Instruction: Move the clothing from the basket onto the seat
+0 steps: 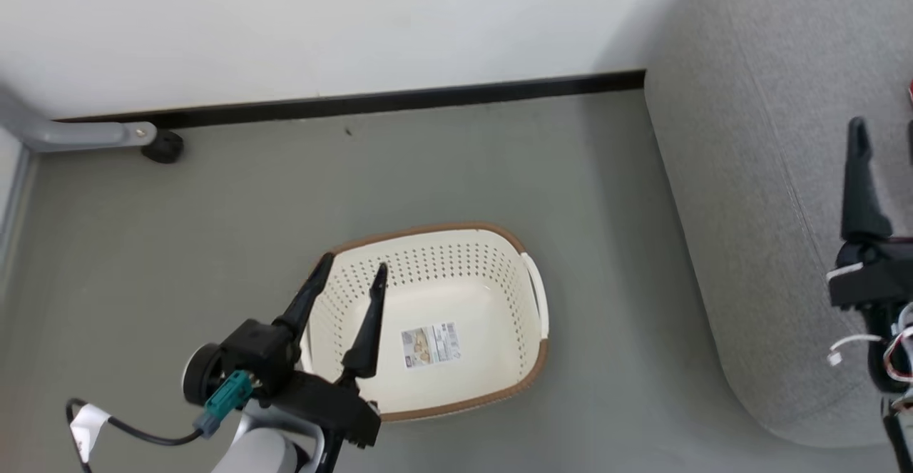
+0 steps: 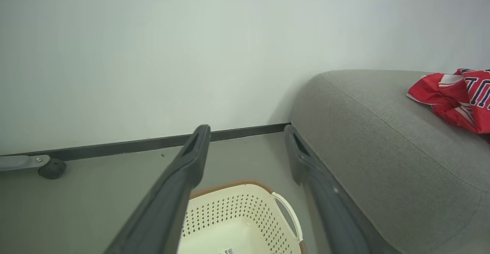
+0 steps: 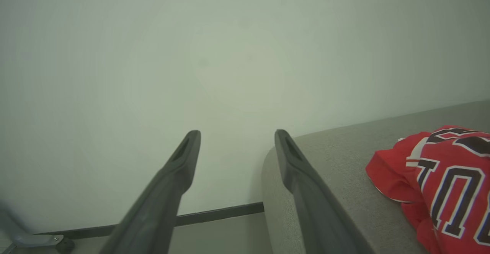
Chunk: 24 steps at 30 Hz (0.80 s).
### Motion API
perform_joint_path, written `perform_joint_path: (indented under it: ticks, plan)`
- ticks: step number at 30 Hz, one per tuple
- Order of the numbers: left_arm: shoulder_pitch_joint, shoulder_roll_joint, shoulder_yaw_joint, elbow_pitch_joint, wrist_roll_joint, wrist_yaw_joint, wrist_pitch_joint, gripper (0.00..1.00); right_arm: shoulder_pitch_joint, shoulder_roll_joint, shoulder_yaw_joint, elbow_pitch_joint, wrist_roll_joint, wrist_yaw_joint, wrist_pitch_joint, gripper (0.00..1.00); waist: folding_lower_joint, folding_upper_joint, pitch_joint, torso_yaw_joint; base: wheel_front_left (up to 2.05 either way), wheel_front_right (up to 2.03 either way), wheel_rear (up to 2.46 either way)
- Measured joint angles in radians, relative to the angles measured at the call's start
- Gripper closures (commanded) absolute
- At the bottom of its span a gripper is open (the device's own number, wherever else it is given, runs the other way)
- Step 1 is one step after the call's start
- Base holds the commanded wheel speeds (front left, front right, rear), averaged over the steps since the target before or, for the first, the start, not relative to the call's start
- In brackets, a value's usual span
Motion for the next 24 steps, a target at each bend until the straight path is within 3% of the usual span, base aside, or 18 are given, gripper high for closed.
perform_joint_path:
  ticks: [11,24]
  plan:
    - [0.097,0.013,0.079,0.009,-0.009,0.034,-0.005,0.0,0.127,0.064,0.065,-0.105,-0.014,-0.012,0.009,0.0,0.0,-0.0001,-0.099,0.068,0.0,0.0,0.0]
    - [0.169,0.014,0.162,0.0,0.005,0.054,-0.005,0.0,0.24,0.096,0.108,-0.151,-0.048,-0.038,0.019,0.0,0.0002,-0.0001,-0.164,0.078,0.0,0.0,0.0]
